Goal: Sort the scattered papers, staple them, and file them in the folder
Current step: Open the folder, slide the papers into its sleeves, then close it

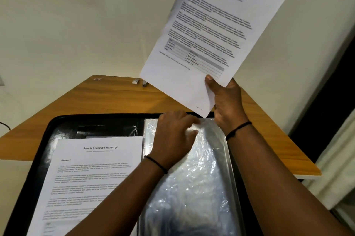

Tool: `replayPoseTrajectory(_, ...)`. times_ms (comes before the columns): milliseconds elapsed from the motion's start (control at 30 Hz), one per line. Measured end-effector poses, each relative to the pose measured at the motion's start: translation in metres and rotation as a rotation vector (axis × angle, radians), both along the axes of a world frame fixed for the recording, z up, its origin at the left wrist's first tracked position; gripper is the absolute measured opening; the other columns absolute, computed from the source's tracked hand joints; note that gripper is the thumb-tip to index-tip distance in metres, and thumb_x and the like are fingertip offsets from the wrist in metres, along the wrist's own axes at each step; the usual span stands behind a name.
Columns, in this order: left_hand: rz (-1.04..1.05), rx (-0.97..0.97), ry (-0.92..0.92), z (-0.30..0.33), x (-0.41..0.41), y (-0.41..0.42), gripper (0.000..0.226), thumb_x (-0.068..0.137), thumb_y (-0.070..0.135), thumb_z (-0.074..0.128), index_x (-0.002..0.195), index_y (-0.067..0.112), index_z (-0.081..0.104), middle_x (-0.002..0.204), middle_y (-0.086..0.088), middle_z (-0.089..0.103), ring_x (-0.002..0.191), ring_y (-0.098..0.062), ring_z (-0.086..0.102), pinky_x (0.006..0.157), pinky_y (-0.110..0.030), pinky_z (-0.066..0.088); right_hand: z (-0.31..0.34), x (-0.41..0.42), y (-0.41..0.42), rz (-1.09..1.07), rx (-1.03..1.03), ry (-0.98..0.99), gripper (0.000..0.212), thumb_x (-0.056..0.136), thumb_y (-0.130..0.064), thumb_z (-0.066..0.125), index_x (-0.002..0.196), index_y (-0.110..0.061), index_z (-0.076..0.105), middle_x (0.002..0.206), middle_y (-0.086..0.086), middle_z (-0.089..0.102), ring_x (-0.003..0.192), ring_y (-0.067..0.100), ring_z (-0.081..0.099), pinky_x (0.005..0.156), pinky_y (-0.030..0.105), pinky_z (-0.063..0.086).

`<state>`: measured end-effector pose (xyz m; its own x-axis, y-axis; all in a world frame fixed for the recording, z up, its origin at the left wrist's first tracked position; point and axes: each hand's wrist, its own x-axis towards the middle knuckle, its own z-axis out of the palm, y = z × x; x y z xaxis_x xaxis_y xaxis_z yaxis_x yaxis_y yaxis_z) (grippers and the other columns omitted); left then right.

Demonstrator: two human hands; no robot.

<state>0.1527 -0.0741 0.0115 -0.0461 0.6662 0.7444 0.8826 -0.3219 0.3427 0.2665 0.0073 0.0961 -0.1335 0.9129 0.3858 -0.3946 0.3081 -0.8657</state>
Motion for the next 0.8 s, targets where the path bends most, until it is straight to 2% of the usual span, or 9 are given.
replayPoseTrajectory(167, 0.047, 0.028, 0.062, -0.002, 0.005, -0.003, 0.025, 0.075, 0.025, 0.081, 0.099, 0.027, 0.072, 0.091, 0.008, 0.065, 0.088, -0.018, 0.058, 0.081, -0.032, 0.035, -0.005, 0.011, -0.002, -0.036, 0.031, -0.139, 0.038, 0.092, -0.008, 0.066, 0.130, -0.008, 0.060, 0.121, 0.004, 0.070, 0.108, 0.015, 0.068, 0.090, 0.028, 0.057)
replayPoseTrajectory(200, 0.055, 0.026, 0.062, -0.002, 0.005, -0.003, 0.025, 0.075, 0.024, 0.082, 0.098, 0.026, 0.072, 0.090, 0.007, 0.065, 0.087, -0.018, 0.058, 0.081, -0.030, 0.033, -0.006, 0.013, -0.001, -0.036, 0.028, -0.163, 0.037, 0.093, -0.009, 0.066, 0.129, -0.009, 0.060, 0.121, 0.005, 0.070, 0.107, 0.016, 0.068, 0.089, 0.029, 0.058)
replayPoseTrajectory(267, 0.060, 0.031, 0.059, -0.003, 0.004, -0.002, 0.024, 0.075, 0.023, 0.082, 0.097, 0.025, 0.073, 0.086, 0.006, 0.064, 0.083, -0.018, 0.057, 0.080, -0.029, 0.031, -0.010, 0.018, 0.003, -0.016, 0.018, -0.191, 0.036, 0.092, -0.011, 0.067, 0.128, -0.010, 0.061, 0.122, 0.005, 0.070, 0.109, 0.020, 0.067, 0.094, 0.039, 0.056)
replayPoseTrajectory(333, 0.051, 0.035, 0.058, -0.003, 0.000, 0.000, 0.023, 0.074, 0.023, 0.081, 0.095, 0.025, 0.073, 0.083, 0.007, 0.062, 0.080, -0.018, 0.056, 0.077, -0.032, 0.036, -0.014, 0.022, 0.007, 0.003, 0.001, -0.191, 0.036, 0.091, -0.010, 0.068, 0.127, -0.010, 0.063, 0.121, 0.005, 0.070, 0.112, 0.024, 0.067, 0.099, 0.047, 0.052)
replayPoseTrajectory(400, 0.048, 0.022, 0.061, -0.002, -0.003, 0.000, 0.021, 0.075, 0.024, 0.079, 0.095, 0.026, 0.072, 0.083, 0.008, 0.061, 0.081, -0.017, 0.056, 0.076, -0.035, 0.039, -0.017, 0.027, 0.010, 0.015, -0.008, -0.184, 0.034, 0.091, -0.009, 0.068, 0.125, -0.010, 0.064, 0.120, 0.005, 0.071, 0.112, 0.024, 0.067, 0.099, 0.049, 0.052)
replayPoseTrajectory(633, 0.022, -0.079, 0.155, 0.011, -0.027, 0.000, 0.018, 0.079, 0.042, 0.073, 0.094, 0.033, 0.068, 0.080, 0.014, 0.059, 0.081, -0.012, 0.052, 0.078, -0.035, 0.035, -0.018, 0.038, 0.017, 0.071, 0.025, -0.267, 0.035, 0.090, -0.003, 0.068, 0.124, -0.004, 0.065, 0.119, 0.007, 0.071, 0.109, 0.023, 0.068, 0.098, 0.040, 0.053)
replayPoseTrajectory(800, 0.086, -0.250, 0.312, 0.033, -0.067, -0.005, 0.015, 0.084, 0.048, 0.070, 0.094, 0.037, 0.067, 0.082, 0.018, 0.059, 0.088, -0.008, 0.046, 0.081, -0.031, 0.023, -0.016, 0.037, 0.028, 0.164, -0.012, -0.245, 0.039, 0.089, 0.001, 0.067, 0.127, -0.001, 0.062, 0.122, 0.008, 0.069, 0.112, 0.022, 0.067, 0.098, 0.031, 0.053)
